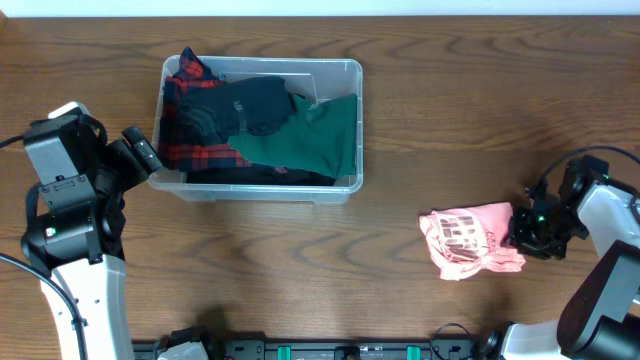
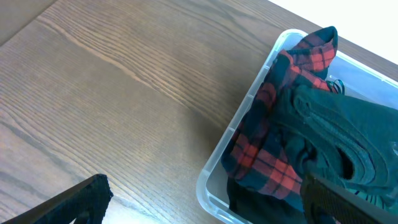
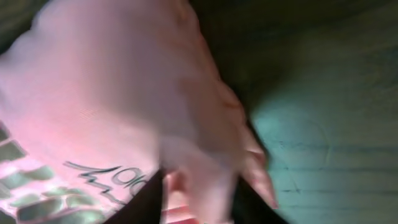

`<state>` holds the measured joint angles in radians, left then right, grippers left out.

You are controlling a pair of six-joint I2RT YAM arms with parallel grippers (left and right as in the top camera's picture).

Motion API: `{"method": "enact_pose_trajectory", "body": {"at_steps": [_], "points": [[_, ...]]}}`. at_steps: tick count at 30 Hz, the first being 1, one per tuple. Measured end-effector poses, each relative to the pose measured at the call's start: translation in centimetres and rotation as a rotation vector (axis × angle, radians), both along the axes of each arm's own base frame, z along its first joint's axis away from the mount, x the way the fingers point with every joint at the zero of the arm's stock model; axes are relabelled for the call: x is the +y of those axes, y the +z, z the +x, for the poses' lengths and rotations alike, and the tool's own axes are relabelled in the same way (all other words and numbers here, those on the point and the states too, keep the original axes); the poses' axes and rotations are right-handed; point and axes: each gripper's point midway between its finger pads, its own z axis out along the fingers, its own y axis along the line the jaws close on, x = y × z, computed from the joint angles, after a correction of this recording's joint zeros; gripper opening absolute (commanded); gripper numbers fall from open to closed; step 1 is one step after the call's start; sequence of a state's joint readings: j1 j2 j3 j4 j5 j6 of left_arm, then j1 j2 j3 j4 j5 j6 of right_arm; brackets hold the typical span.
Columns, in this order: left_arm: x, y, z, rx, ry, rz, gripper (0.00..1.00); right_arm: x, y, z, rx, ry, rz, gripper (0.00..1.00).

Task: Pack container
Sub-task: 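Grasp the pink t-shirt edge with the right gripper and gather it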

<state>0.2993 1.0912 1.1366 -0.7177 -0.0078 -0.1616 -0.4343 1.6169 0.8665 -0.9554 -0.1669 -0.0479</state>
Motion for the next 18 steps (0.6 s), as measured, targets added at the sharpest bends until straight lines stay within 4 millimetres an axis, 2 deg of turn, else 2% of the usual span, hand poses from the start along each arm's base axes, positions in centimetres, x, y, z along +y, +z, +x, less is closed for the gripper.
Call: {"method": "enact_pose_trajectory", "body": {"at_steps": [1, 3, 8, 18], "points": [[0.0, 0.0, 0.0, 0.0, 0.0, 0.0, 0.98, 0.0, -0.1, 0.1, -0.003, -0.01, -0.001, 0.18], [0.0, 0.0, 0.0, 0.0, 0.0, 0.0, 0.98, -0.1, -0.2, 0.4, -0.012, -0.033, -0.005, 0.08], [0.0, 0.0, 0.0, 0.0, 0.0, 0.0, 0.98, -0.6, -0.3, 2.1, -0.068, -0.132, -0.022, 0.02], [0.0, 0.0, 0.0, 0.0, 0.0, 0.0, 0.98, -2.0, -0.3, 5.0, -0.161, -0.3, -0.062, 0.01]]}}
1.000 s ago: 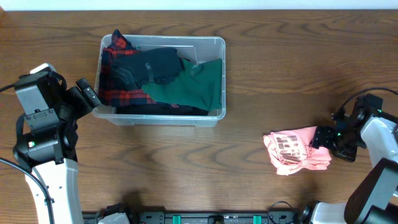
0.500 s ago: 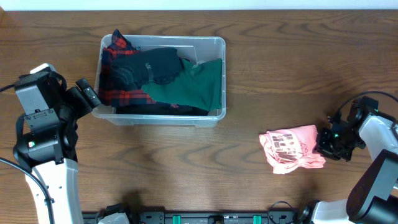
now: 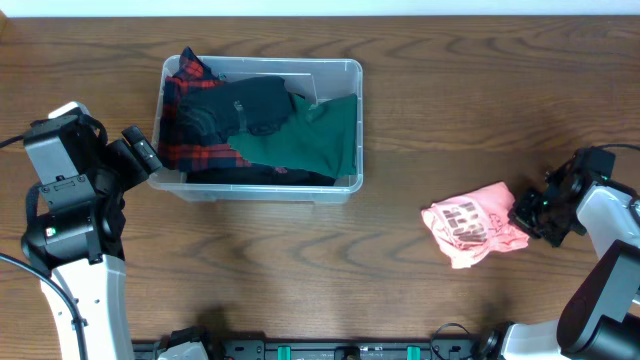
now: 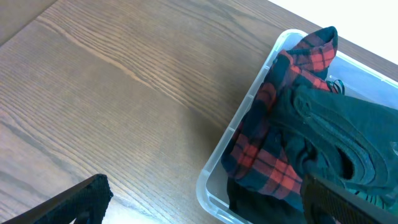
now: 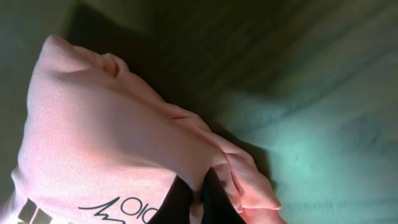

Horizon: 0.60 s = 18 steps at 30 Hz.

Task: Pack container
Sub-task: 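Grasp the pink t-shirt edge with the right gripper and gather it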

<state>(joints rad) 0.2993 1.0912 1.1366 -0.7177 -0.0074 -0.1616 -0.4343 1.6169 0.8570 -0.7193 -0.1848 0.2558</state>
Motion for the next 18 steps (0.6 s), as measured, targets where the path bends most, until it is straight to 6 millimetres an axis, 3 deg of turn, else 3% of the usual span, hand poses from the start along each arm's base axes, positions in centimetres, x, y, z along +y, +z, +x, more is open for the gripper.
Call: {"method": "enact_pose_trajectory", "body": {"at_steps": [7, 10, 11, 12, 13, 14, 18], "points": [[0.0, 0.0, 0.0, 0.0, 0.001, 0.0, 0.98, -2.9, 0.7, 3.8, -0.142, -0.135, -0.109, 0.01], [0.0, 0.0, 0.0, 0.0, 0.001, 0.0, 0.98, -3.4, 0.9, 4.4, -0.165, -0.219, -0.109, 0.01], [0.0, 0.0, 0.0, 0.0, 0.0, 0.0, 0.98, -3.5, 0.9, 4.5, -0.167, -0.239, -0.105, 0.03], [0.0, 0.0, 0.0, 0.0, 0.001, 0.0, 0.98, -3.5, 1.0, 4.5, -0.168, -0.259, -0.1, 0.13], [0.0, 0.0, 0.0, 0.0, 0.001, 0.0, 0.98, -3.4, 0.9, 4.5, -0.166, -0.285, -0.09, 0.31], [0.0, 0.0, 0.0, 0.0, 0.0, 0.0, 0.98, -3.3, 0.9, 4.4, -0.16, -0.301, -0.078, 0.36], [0.0, 0.0, 0.0, 0.0, 0.0, 0.0, 0.98, -1.7, 0.5, 2.9, -0.092, -0.292, -0.013, 0.36]]}}
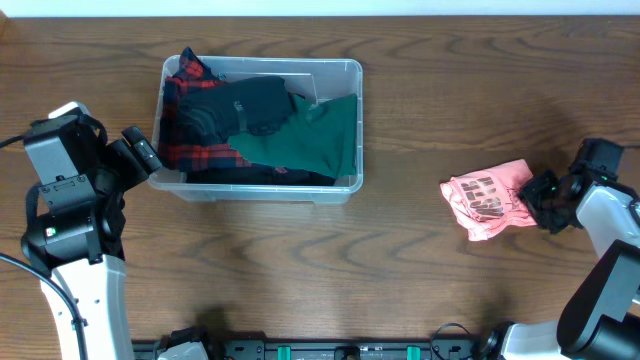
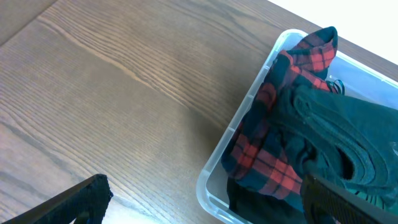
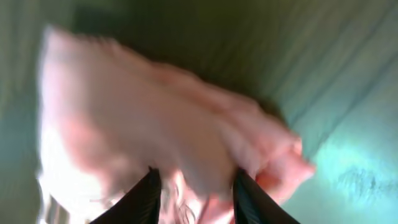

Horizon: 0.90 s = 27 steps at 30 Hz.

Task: Pack container
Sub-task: 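Grasp the pink t-shirt edge with the right gripper and gather it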

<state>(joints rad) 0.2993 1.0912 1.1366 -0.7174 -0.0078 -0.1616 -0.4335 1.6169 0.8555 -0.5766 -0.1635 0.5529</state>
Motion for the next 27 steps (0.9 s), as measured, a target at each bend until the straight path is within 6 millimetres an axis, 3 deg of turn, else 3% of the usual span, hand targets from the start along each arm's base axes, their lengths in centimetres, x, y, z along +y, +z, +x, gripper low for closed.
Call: {"method": "enact_pose_trajectory", "body": {"at_steps": [5, 8, 21, 27], "points": [[0.0, 0.0, 0.0, 0.0, 0.0, 0.0, 0.98, 2.1, -0.4, -2.8, 0.105, 0.051, 0.088, 0.37], [0.0, 0.0, 0.0, 0.0, 0.0, 0.0, 0.98, 3.0, -0.3, -3.0, 0.105, 0.078, 0.129, 0.38], [0.0, 0.0, 0.0, 0.0, 0.0, -0.001, 0.98, 2.5, 2.2, 5.1, -0.235, 0.002, 0.148, 0.34], [0.0, 0.0, 0.0, 0.0, 0.0, -0.001, 0.98, 4.1, 3.5, 7.0, -0.318, 0.005, 0.223, 0.44]]}}
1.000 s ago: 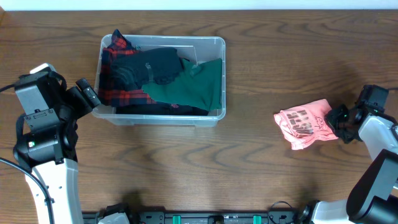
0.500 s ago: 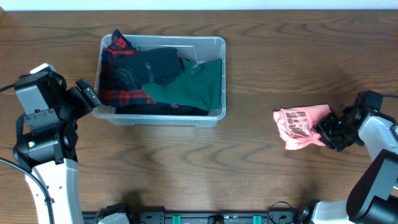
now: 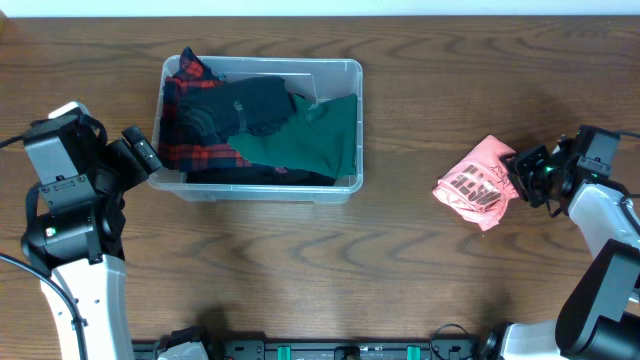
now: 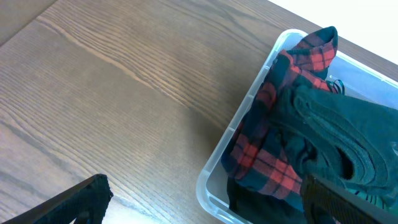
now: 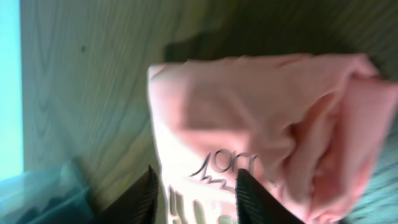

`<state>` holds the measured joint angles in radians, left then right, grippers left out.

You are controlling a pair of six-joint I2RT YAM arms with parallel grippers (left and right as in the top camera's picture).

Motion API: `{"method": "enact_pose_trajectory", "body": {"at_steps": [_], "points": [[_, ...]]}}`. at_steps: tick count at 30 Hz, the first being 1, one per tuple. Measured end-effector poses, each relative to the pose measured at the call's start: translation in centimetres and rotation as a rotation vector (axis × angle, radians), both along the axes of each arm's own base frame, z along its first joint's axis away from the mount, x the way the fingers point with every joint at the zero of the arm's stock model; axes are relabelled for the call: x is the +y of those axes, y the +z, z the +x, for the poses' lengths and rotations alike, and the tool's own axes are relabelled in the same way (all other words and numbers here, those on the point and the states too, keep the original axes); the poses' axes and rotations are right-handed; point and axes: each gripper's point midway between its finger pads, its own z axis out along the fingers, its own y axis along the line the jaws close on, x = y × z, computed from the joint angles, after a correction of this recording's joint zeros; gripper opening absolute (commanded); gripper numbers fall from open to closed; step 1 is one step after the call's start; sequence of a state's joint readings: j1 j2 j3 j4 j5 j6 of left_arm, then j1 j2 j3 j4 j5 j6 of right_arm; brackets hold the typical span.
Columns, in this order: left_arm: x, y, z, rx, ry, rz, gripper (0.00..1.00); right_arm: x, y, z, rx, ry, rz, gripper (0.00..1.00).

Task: Pack container
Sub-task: 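Grasp the pink t-shirt edge with the right gripper and gather it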

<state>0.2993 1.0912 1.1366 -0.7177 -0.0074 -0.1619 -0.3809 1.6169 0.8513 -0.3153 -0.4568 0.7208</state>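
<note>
A clear plastic container (image 3: 352, 118) stands at the back left of the table, holding a red plaid garment (image 4: 273, 155), a dark one (image 3: 250, 105) and a green one (image 3: 310, 135). A crumpled pink shirt with printed letters (image 3: 478, 182) is at the right, with my right gripper (image 3: 522, 172) shut on its right edge. In the right wrist view the pink shirt (image 5: 249, 124) fills the space between the fingers (image 5: 147, 196). My left gripper (image 3: 143, 152) stands open beside the container's left wall, holding nothing.
Brown wooden table (image 3: 450, 80) all around. The container's near left corner (image 4: 208, 186) lies between the left fingers (image 4: 84, 196) in the left wrist view. A rail runs along the table's front edge (image 3: 340, 350).
My right gripper has turned and shifted a little toward the back, and the pink shirt with it now sits slightly left and tilted. The left arm has not moved.
The pink shirt lay at the right front with my right gripper at its right edge. Then the gripper was shut on it and the shirt stood further right and back at each moment. Now it is bunched and turned. The left arm stayed still beside the container.
</note>
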Motion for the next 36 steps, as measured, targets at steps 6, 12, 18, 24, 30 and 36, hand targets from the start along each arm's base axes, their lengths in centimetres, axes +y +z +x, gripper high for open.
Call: {"method": "enact_pose_trajectory", "body": {"at_steps": [6, 12, 18, 24, 30, 36], "points": [[0.0, 0.0, 0.0, 0.0, 0.0, 0.001, 0.98, 0.6, -1.0, -1.8, 0.06, 0.089, -0.031, 0.61], [0.0, 0.0, 0.0, 0.0, 0.0, 0.0, 0.98, 0.9, -1.6, -3.1, 0.085, 0.201, -0.086, 0.62], [0.0, 0.0, 0.0, 0.0, 0.0, 0.0, 0.98, 0.8, -3.0, -6.7, 0.232, 0.253, -0.108, 0.63], [0.0, 0.0, 0.0, 0.0, 0.0, 0.0, 0.98, -0.8, -3.4, -7.0, 0.26, 0.239, -0.189, 0.6], [0.0, 0.0, 0.0, 0.0, 0.0, 0.0, 0.98, -2.3, -2.9, -4.1, 0.145, 0.215, -0.282, 0.43], [0.0, 0.0, 0.0, 0.0, 0.0, 0.001, 0.98, -1.2, -4.8, -4.6, 0.119, 0.195, -0.272, 0.43]]}}
